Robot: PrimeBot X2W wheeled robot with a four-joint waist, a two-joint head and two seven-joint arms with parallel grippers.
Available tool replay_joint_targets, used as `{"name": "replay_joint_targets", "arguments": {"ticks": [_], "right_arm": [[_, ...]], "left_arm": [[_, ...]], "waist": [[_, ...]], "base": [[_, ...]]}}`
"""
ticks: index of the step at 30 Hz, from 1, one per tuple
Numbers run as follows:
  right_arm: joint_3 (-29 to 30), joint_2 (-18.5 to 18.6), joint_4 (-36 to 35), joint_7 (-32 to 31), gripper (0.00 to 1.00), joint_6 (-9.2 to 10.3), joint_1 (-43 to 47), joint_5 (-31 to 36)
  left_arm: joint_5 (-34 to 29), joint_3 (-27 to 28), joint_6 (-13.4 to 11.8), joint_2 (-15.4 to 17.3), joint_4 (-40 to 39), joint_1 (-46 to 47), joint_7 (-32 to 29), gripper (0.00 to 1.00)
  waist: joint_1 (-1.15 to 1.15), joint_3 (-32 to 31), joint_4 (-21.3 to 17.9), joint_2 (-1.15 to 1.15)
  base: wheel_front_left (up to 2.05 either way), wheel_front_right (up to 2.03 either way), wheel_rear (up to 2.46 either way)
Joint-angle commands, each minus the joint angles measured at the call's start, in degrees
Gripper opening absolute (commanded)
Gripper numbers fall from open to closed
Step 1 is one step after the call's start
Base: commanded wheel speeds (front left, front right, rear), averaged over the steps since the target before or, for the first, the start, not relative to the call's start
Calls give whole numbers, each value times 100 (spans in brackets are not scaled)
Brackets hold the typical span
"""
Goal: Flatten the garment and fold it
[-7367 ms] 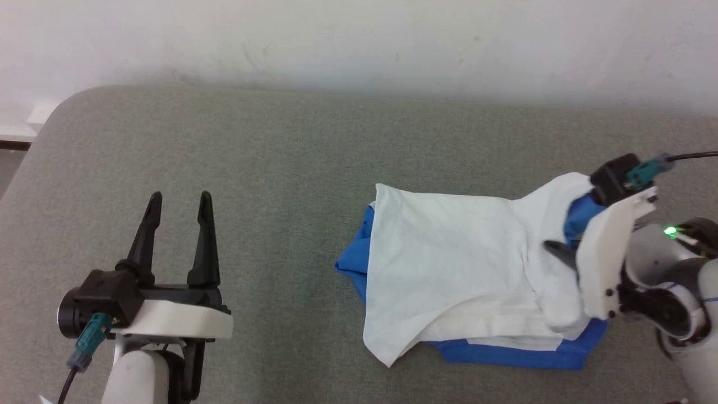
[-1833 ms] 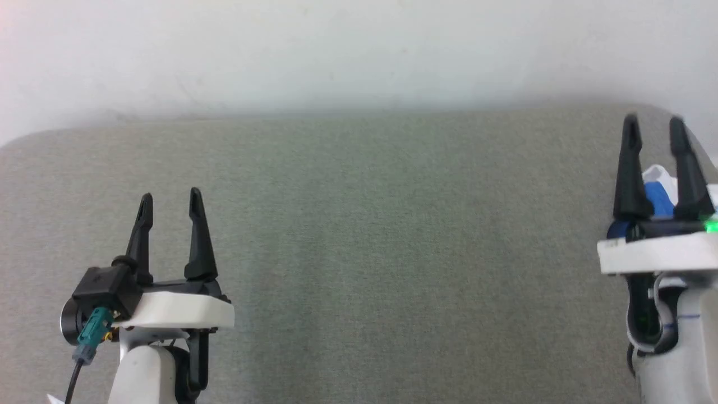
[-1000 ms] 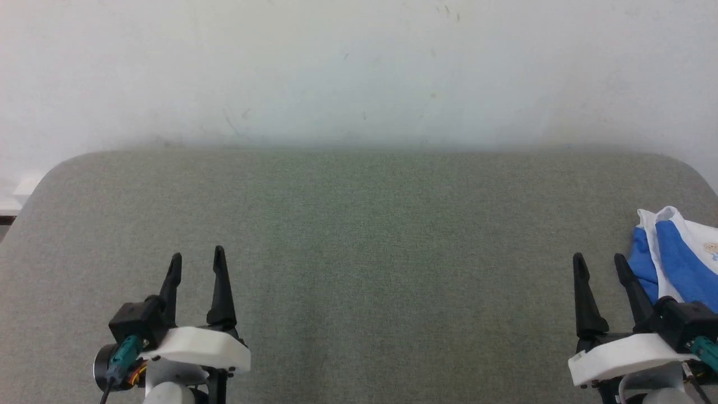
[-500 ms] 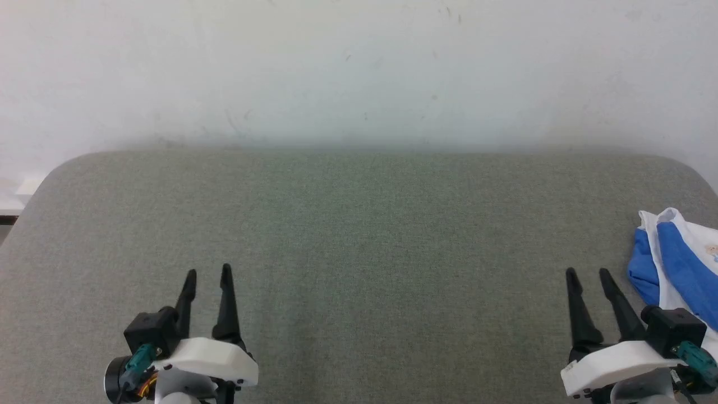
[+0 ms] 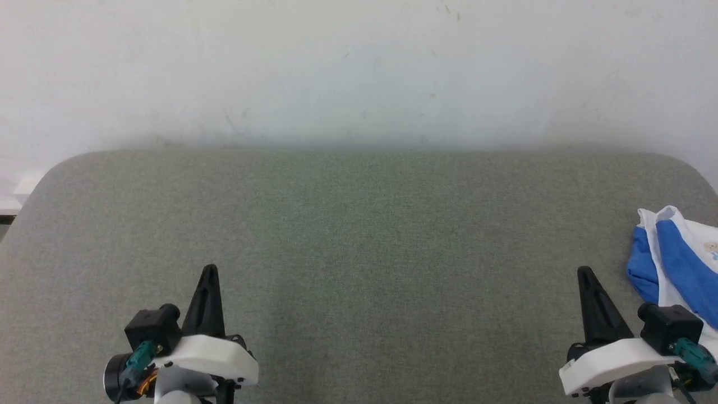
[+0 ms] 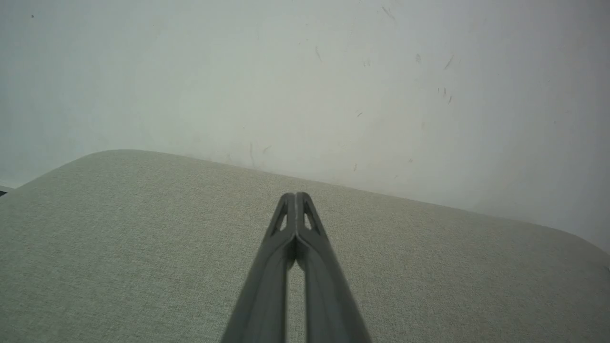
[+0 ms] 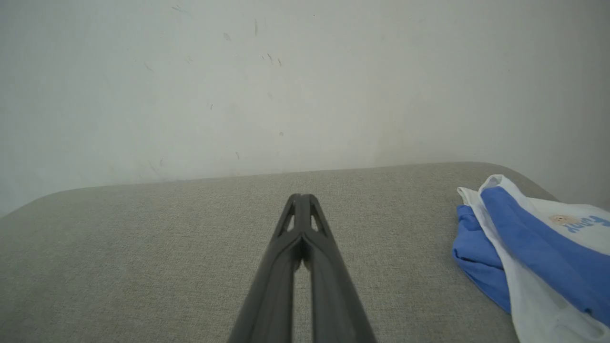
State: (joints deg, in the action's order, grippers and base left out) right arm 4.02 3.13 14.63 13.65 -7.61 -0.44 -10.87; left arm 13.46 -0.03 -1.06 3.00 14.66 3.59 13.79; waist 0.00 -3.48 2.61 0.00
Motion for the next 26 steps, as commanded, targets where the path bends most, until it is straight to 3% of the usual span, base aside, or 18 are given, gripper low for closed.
{"name": "replay_joint_targets", "arguments": {"ticks": [1,26], "right_arm": [[-4,-3,-57,-21,0,1,4,58],[-90,-8,-363,-313,0,3,12,282]], "left_arm": [[-76,0,9,-1,-59,-30,-35,0],[-353,1,30,-4,-365,-101,-327,0]], "waist": [[0,4,-3,0],[0,79,-59,0]], "base": [[0,0,0],[0,0,0]]}}
